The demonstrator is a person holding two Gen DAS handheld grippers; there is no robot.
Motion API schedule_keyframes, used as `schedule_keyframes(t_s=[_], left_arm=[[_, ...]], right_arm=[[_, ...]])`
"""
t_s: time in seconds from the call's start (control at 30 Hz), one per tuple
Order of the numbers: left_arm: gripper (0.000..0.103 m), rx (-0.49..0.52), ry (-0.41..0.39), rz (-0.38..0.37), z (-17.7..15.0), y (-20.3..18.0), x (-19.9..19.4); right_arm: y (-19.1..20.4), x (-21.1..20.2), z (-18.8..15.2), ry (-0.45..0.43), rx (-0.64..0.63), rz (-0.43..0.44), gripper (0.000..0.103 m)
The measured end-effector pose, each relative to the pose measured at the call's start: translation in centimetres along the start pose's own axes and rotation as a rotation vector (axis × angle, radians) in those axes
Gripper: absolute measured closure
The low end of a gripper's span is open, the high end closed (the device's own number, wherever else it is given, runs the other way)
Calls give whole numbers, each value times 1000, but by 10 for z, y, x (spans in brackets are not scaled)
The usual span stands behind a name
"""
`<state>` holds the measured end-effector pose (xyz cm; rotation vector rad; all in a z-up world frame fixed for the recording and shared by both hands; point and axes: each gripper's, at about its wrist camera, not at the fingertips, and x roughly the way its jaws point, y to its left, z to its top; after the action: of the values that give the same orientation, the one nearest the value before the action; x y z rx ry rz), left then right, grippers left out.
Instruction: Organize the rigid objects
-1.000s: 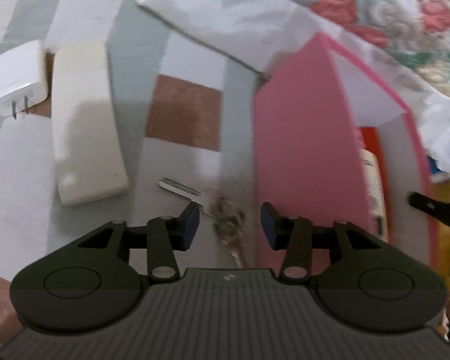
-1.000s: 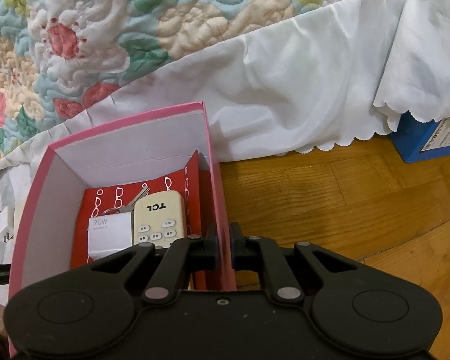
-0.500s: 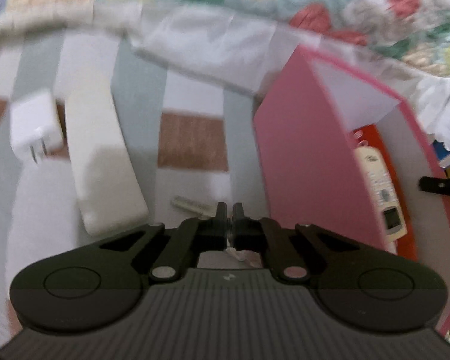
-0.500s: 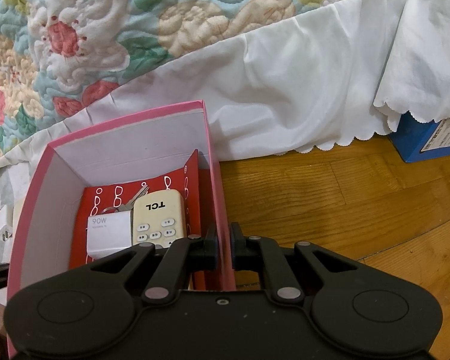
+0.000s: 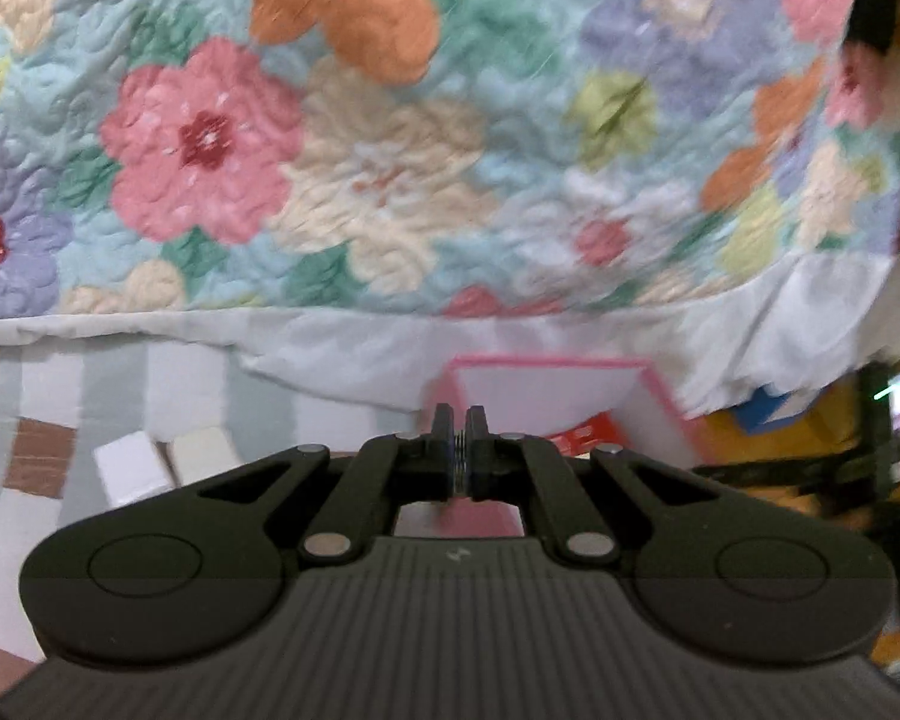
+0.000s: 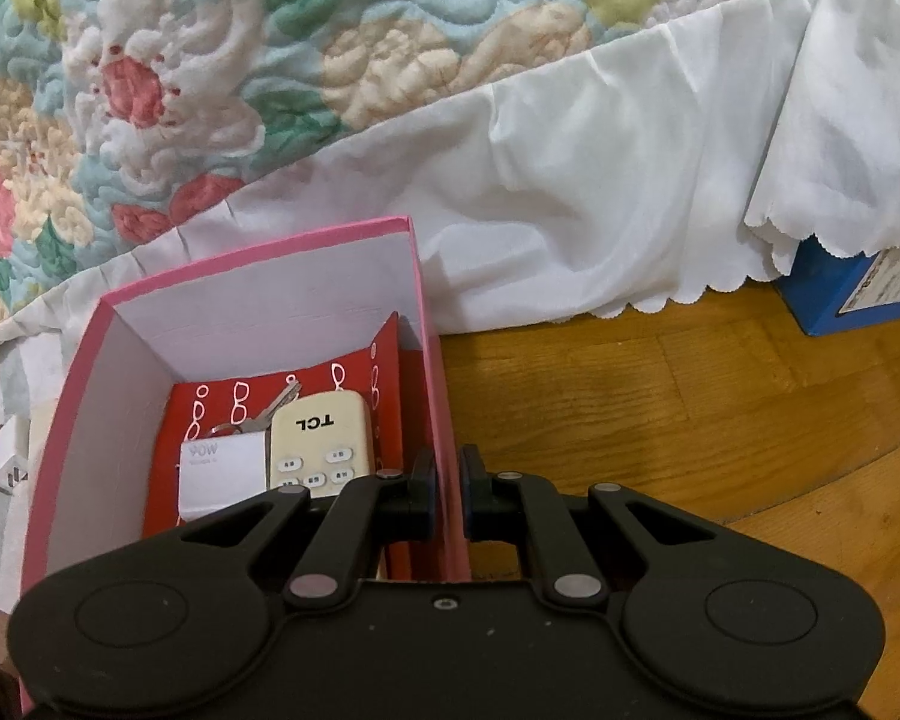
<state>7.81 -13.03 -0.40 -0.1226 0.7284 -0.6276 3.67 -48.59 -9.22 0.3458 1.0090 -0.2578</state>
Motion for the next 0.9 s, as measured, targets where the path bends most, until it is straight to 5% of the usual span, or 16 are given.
schedule_keyframes(t_s=[0.27,0.53,0.8,0.87,0.9], left_arm=[[101,53,9,-142,13,-46,-18],[101,182,133,-95,-32,-80,29],[99,189,197,-18,-54,-82,63],[86,183,212,-7,-53,-80,65],[64,169,218,4,-51,-78,65]], right_arm=[[1,1,0,2,-1,-3,92],[1,4,-2,18,5,-5,92],[3,2,0,18,-10,-8,98],[3,1,0,19,-8,-5,98],[2,1,0,20,-8,-4,98]])
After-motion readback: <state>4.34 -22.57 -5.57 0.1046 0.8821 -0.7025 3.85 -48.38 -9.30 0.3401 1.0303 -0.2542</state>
